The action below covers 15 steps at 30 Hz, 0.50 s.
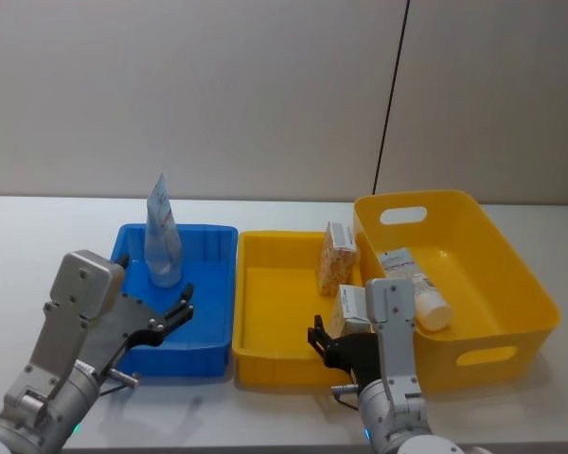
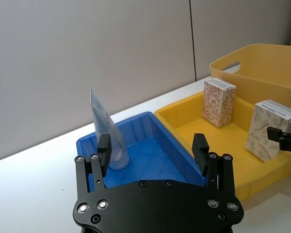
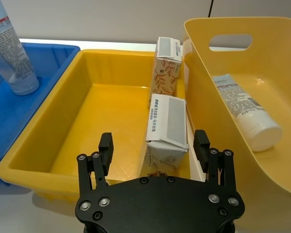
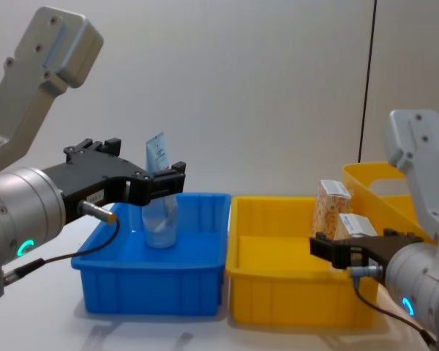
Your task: Bimanual collaborative sorting of washing and personal care products
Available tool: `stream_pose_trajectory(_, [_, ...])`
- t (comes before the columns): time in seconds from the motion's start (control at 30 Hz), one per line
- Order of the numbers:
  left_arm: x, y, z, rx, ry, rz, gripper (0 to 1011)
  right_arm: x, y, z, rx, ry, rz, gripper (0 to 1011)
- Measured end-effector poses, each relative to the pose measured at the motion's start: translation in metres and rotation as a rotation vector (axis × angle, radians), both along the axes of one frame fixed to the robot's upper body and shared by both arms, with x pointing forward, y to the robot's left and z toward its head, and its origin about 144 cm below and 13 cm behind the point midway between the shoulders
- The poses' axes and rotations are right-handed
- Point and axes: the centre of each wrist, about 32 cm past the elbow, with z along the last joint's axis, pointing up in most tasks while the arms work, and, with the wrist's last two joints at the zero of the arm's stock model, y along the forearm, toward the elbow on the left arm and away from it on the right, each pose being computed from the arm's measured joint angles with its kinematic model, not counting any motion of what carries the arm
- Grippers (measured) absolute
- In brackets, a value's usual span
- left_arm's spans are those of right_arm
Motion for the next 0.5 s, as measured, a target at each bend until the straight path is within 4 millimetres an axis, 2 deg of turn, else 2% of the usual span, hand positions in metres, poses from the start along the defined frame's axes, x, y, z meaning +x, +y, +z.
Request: stream_pose_trajectory(0.5, [0.0,0.0,0.0,0.0,0.0,0.0,1002,0.003,-0.0003,-0.0005,-0.003,-0.002,-0.014,1003])
